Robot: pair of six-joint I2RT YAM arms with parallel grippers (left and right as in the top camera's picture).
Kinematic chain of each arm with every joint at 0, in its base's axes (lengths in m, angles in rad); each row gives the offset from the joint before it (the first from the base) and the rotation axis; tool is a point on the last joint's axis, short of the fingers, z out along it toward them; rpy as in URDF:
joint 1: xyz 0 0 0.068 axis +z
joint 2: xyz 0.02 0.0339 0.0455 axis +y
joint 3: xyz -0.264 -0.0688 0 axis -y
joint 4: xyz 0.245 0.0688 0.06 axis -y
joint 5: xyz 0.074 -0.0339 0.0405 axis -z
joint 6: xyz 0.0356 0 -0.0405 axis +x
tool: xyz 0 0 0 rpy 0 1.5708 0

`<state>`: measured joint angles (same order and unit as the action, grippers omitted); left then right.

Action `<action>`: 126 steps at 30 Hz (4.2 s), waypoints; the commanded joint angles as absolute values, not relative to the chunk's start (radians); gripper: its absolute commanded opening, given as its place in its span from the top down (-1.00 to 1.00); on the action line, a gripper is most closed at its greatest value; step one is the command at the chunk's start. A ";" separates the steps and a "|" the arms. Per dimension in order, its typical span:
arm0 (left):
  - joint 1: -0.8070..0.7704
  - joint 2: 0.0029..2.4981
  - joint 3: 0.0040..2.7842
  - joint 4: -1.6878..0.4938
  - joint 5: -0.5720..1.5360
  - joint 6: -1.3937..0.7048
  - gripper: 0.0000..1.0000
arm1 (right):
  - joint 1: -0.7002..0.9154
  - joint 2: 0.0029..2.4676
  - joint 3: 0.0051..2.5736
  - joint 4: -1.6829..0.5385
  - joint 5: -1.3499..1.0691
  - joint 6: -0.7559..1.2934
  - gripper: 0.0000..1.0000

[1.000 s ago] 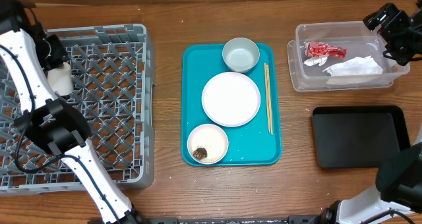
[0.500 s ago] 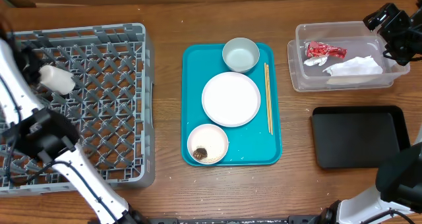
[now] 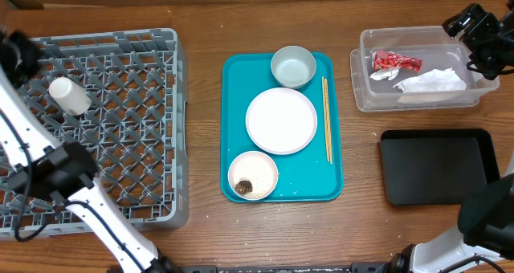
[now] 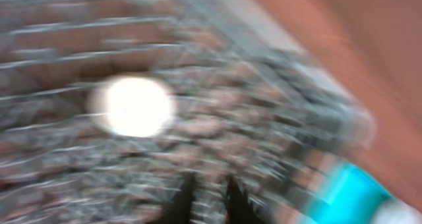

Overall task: Sort waste into correct bins and load items into the dishwasher
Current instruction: 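Move the left gripper back to the tray and grasp the grey bowl, then lift the grey bowl with the left gripper and carry it to the rack, then lower the grey bowl upside down into the rack and release it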

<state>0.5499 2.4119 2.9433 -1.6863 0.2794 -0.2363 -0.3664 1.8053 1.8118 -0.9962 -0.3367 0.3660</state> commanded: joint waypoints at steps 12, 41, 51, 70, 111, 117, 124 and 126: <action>-0.157 2.336 2.799 -1.501 0.387 -0.058 -0.88 | -0.369 1.790 1.837 -0.993 -0.340 0.368 -1.00; -0.596 2.336 2.271 -1.093 -0.030 0.052 -0.34 | -0.369 1.790 1.837 -0.993 -0.340 0.368 -1.00; -0.583 2.337 2.219 -0.905 0.043 0.070 -0.36 | -0.369 1.790 1.837 -0.993 -0.340 0.368 -1.00; -0.590 2.337 1.954 -0.665 0.097 0.083 0.11 | -0.369 1.790 1.837 -0.993 -0.340 0.368 -1.00; -0.459 2.093 2.211 -0.916 0.094 -0.218 0.92 | -0.369 1.790 1.837 -0.993 -0.340 0.368 -1.00; -0.226 1.956 2.211 -1.058 0.128 -0.395 0.92 | -0.369 1.790 1.837 -0.993 -0.340 0.368 -1.00; 0.131 1.930 2.198 -1.284 0.355 -0.538 0.92 | -0.369 1.790 1.837 -0.993 -0.340 0.368 -1.00; 0.234 1.930 2.185 -1.331 0.357 -0.539 0.92 | -0.369 1.790 1.837 -0.993 -0.340 0.368 -1.00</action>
